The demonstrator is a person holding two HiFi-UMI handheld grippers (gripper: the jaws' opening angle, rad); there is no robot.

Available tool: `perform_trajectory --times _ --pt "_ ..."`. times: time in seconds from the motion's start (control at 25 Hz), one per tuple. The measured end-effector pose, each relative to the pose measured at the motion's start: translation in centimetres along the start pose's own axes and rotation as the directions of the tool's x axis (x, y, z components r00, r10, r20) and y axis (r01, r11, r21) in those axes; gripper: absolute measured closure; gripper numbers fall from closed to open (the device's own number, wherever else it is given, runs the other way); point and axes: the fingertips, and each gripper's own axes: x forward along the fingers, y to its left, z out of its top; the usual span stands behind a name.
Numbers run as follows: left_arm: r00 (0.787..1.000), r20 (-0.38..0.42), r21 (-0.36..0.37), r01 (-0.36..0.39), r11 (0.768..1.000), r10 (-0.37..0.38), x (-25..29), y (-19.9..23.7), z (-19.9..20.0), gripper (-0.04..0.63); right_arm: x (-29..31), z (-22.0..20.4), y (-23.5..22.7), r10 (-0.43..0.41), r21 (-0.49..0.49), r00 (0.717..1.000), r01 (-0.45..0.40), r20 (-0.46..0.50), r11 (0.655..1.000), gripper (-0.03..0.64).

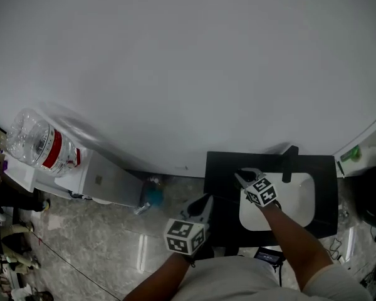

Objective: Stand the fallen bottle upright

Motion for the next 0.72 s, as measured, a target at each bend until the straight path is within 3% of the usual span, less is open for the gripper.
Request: perform_trajectory --times 0.4,0.72 --pt "1.000 0.022 -0.002 -0.016 1.000 0.016 -0.6 -0.2 0.2 0.588 0.4 0.0 2.9 0.010 -0.054 0.999 -0.008 0.042 0.998 0.603" --pt "0.999 0.037 0.007 -0.012 1.000 0.012 -0.7 -1.0 0.5 0.588 -0.7 1.4 3.3 0.026 -0.070 0.998 -0.022 0.056 0.997 0.565"
